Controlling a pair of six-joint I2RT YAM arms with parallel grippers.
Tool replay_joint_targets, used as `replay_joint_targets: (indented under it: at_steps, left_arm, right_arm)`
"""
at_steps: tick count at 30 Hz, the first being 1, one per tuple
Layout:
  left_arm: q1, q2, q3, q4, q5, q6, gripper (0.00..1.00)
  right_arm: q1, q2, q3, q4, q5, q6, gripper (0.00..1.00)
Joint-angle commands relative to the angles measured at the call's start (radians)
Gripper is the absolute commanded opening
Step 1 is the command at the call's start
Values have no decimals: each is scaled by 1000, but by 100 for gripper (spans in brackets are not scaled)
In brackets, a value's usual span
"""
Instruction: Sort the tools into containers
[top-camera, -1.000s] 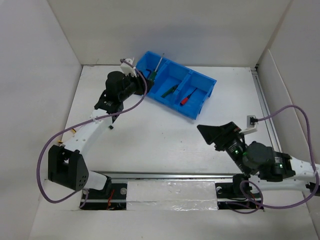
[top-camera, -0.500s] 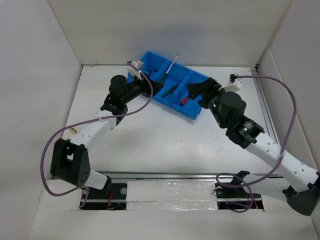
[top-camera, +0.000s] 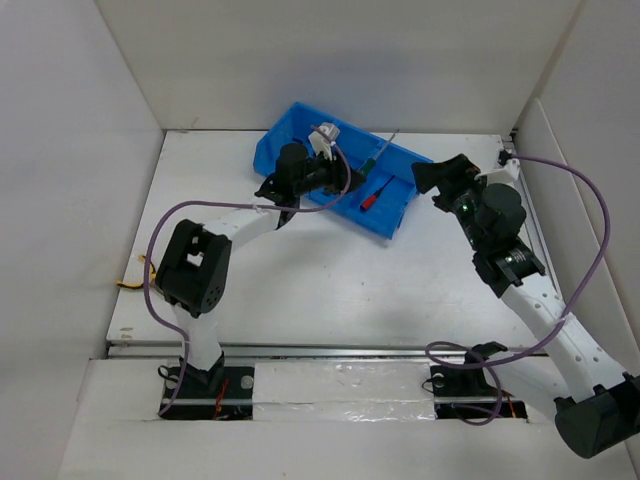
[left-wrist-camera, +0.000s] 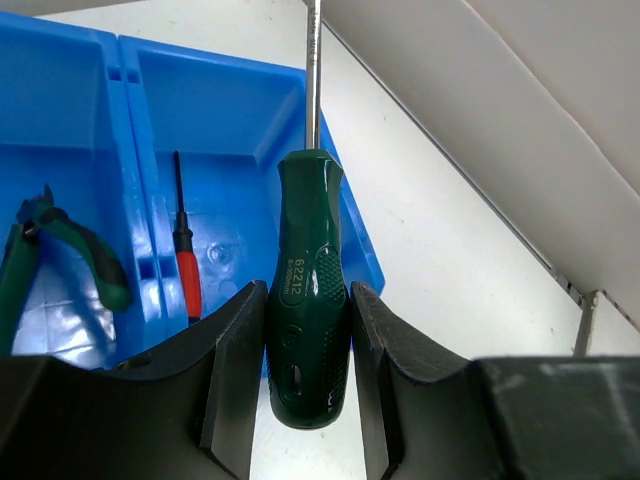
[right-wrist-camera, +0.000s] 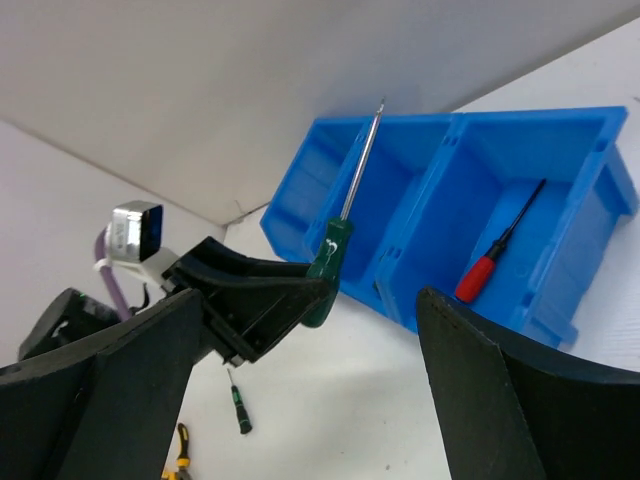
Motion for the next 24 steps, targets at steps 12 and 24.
replay_joint_targets:
  at_steps: [12, 24]
  left_arm:
    - [-114, 268, 314, -63, -129, 48, 0]
    - [-135, 346, 330, -90, -259, 10, 8]
  right_arm:
    - [-133, -142, -112, 98, -86, -37, 91]
    - [-152, -170, -135, 100, -109, -30, 91]
